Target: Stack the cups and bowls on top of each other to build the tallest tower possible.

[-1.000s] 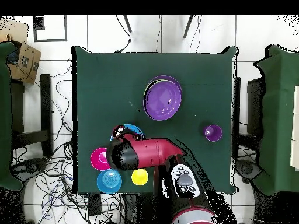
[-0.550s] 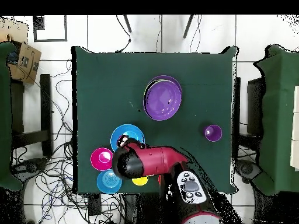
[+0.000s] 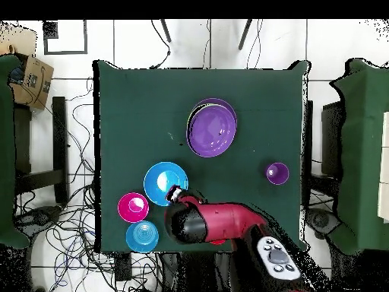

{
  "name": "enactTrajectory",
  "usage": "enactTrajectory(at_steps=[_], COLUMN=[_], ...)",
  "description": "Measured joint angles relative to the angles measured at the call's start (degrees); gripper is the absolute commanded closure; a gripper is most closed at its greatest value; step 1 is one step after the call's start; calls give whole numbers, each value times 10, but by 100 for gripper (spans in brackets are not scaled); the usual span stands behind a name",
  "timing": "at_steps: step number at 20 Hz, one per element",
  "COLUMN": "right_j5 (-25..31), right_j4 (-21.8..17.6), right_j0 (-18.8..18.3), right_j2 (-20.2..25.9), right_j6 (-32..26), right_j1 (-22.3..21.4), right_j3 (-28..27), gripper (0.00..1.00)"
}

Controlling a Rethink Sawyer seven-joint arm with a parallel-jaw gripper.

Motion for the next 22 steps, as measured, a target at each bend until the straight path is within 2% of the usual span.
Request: enactTrajectory(at_steps=[4,8,15,22], right_j5=[0,0,0,0], right_j4=[-16,-36,-44,-39], right_j0=[-41,-57,-49,-47], right_j2=[7,7,7,25], right_j6=[0,0,0,0], right_j1=[-10,-6,-7,-37], right_j3=[13,13,14,27], gripper=[0,0,0,0])
